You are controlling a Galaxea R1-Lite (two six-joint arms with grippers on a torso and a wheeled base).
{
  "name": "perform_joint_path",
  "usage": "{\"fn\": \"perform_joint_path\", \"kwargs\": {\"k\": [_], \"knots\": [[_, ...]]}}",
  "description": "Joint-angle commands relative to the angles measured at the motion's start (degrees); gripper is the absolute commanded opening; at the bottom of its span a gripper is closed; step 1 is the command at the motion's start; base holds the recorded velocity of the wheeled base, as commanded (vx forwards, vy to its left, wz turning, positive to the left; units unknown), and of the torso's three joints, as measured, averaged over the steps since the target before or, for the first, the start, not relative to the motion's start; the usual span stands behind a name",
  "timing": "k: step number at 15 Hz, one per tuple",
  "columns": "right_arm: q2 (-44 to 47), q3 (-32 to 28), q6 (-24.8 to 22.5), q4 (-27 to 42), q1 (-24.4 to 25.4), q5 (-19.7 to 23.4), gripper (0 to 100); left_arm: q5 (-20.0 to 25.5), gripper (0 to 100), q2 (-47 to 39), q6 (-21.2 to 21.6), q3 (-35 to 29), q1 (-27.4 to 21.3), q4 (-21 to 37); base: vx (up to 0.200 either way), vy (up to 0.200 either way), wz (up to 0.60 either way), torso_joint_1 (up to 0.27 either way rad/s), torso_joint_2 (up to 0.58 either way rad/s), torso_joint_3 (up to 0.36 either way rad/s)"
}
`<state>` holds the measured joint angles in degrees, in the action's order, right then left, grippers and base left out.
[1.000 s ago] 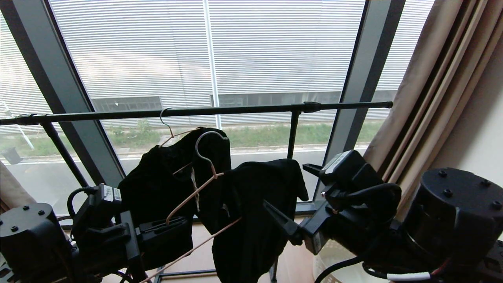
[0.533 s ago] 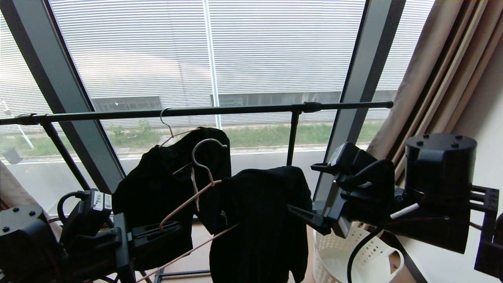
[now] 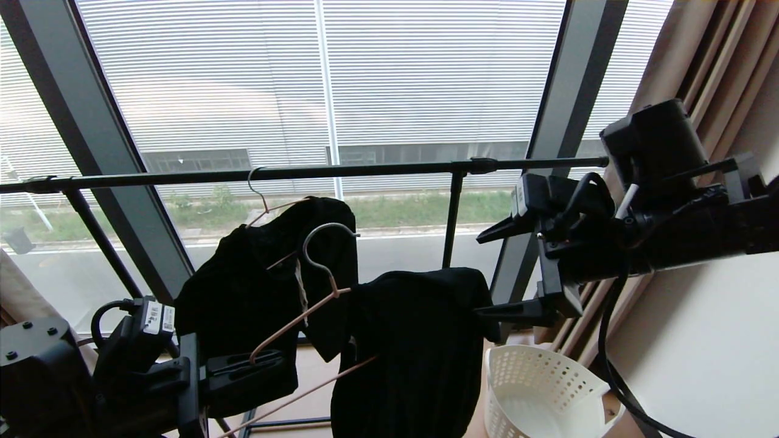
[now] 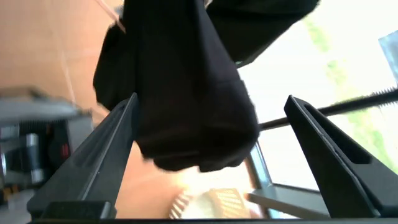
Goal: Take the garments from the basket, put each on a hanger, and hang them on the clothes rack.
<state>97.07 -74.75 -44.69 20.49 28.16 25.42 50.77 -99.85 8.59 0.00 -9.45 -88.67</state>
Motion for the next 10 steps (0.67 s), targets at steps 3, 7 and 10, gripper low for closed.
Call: {"fn": "perform_joint_path", "kwargs": {"k": [3, 7, 10], "knots": [[10.8, -14.0, -2.7, 10.0, 1.9, 0.7, 100, 0.0, 0, -0.2, 0.0, 0.0, -2.2, 0.3, 0.0, 0.0, 0.0, 0.0, 0.0, 0.0], [15.0, -16.5, -2.6, 10.3, 5.2, 0.2, 100, 0.0, 0, -0.3, 0.0, 0.0, -2.9, 0.3, 0.0, 0.0, 0.0, 0.0, 0.0, 0.0], [16.8, -16.7, -2.6, 10.3, 6.6, -0.5, 100, -0.1, 0, -0.3, 0.1, 0.0, -2.8, 0.3, 0.0, 0.0, 0.0, 0.0, 0.0, 0.0]]}}
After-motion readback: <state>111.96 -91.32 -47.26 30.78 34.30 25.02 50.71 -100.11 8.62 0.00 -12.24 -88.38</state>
